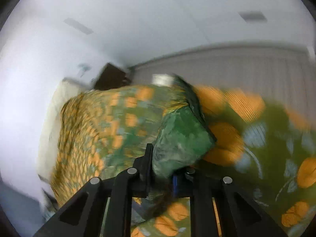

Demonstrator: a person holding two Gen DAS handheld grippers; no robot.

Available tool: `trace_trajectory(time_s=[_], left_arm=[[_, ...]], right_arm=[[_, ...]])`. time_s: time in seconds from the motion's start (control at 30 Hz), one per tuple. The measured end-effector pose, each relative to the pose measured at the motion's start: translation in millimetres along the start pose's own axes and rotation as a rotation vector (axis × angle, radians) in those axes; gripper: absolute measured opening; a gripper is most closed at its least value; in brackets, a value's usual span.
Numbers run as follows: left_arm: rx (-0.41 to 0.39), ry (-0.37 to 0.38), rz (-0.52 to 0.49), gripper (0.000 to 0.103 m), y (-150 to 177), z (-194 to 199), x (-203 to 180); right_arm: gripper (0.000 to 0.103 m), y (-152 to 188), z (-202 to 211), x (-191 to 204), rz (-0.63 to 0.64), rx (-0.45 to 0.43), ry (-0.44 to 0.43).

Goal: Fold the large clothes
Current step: 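Grasp the other sleeve cuff with the right gripper and lift it, then carry the sleeve across the jacket body and open the right gripper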

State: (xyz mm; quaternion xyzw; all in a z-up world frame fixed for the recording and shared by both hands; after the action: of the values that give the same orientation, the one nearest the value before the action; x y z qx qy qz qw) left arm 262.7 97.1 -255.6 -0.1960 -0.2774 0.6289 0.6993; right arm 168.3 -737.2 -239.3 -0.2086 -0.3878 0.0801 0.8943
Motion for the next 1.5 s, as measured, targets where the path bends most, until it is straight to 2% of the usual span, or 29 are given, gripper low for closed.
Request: trace_trajectory(time_s=[0.13, 0.27, 0.4, 0.47, 0.6, 0.73, 0.87, 1.03, 1.2, 1.37, 1.47, 1.5], left_arm=[[-0.004, 0.017, 0.015, 0.099, 0.3, -1.0, 0.8], [-0.017, 0.034, 0.03, 0.099, -0.5, 1.7, 2.7], [-0.028, 0.046, 0.04, 0.099, 0.4, 3.9, 5.7], [-0.03, 0.053, 0.047, 0.099, 1.0, 3.8, 7.6], [-0.031, 0.065, 0.069, 0.099, 0.4, 2.2, 11.3], [-0.029, 0.081, 0.082, 0.099, 1.0, 0.7, 12.8], [-0.025, 0.084, 0.077, 0.099, 1.9, -0.9, 12.4], [-0.021, 0.081, 0.058, 0.099, 4.0, -1.9, 10.7], [-0.013, 0.08, 0.044, 0.099, 5.8, -4.2, 8.7], [0.003, 0.08, 0.043, 0.099, 7.2, -8.2, 8.0], [0.007, 0.08, 0.039, 0.099, 7.7, -9.3, 6.8], [0.007, 0.08, 0.038, 0.099, 8.0, -9.2, 6.2]], right_arm=[[0.014, -0.7, 35.7, 121.3, 0.235, -0.023, -0.139], [0.014, 34.8, 62.4, 234.5, 0.4, 0.003, -0.274], [0.014, 97.8, 67.2, 332.5, 0.534, 0.072, -0.374], [0.014, 135.1, 67.7, 366.8, 0.597, 0.107, -0.402], [0.014, 219.0, 52.5, 407.3, 0.698, 0.176, -0.416], [0.014, 300.8, 25.7, 419.9, 0.791, 0.258, -0.397], [0.014, 379.6, -6.7, 405.4, 0.884, 0.327, -0.351], [0.014, 446.9, -41.0, 377.6, 0.953, 0.405, -0.289], [0.015, 488.8, -62.1, 345.4, 0.979, 0.459, -0.241], [0.015, 510.9, -72.8, 319.4, 1.017, 0.503, -0.22], [0.022, 521.4, -78.7, 303.0, 1.034, 0.55, -0.212], [0.032, 525.9, -79.1, 299.3, 1.039, 0.572, -0.222]])
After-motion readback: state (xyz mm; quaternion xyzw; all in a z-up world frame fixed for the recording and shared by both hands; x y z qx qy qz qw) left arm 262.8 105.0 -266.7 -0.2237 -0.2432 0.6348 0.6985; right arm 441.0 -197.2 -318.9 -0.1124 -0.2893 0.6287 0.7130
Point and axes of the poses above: each gripper's, at about its wrist camera, not at the fingertips, and z roughly against the way its jaws point, x to its left, y to its underside, the point moved 10 cm from there along -z, roughly the way its jaws point, and after that the axes turned 5 degrees about -z, right-handed, at the moved point
